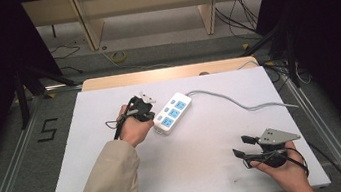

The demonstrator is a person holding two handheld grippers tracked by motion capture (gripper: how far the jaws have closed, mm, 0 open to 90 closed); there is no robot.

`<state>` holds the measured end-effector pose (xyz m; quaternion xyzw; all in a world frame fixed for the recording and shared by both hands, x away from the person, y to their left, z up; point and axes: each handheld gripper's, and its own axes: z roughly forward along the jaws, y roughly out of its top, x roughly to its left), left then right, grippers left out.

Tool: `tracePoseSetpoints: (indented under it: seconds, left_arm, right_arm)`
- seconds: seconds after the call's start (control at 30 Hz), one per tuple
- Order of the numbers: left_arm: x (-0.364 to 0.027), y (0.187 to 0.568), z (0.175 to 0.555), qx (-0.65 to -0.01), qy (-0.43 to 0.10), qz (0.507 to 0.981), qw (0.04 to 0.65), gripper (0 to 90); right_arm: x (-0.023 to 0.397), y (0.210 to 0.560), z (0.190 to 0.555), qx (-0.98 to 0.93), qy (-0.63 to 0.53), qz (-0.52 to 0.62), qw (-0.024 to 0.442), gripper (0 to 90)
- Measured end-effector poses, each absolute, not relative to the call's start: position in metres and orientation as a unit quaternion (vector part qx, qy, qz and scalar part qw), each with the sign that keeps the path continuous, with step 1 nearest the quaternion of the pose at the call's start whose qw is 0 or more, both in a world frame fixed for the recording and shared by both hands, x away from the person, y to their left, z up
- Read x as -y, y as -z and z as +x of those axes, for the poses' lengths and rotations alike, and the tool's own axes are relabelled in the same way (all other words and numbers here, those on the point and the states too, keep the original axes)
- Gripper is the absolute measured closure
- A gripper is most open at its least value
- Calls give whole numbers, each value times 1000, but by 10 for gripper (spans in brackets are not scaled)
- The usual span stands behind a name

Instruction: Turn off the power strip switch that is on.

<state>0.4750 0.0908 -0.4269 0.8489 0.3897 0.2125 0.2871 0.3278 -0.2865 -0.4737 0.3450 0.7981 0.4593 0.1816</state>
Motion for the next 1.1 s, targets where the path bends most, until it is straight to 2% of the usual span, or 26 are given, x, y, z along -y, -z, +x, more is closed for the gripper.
tracePoseSetpoints:
  seconds: [1.1]
  left_arm:
    - [-75, 428, 493, -390, -202, 855, 277, 898]
  right_arm:
    - [287, 474, 328, -798, -460, 345, 180, 403]
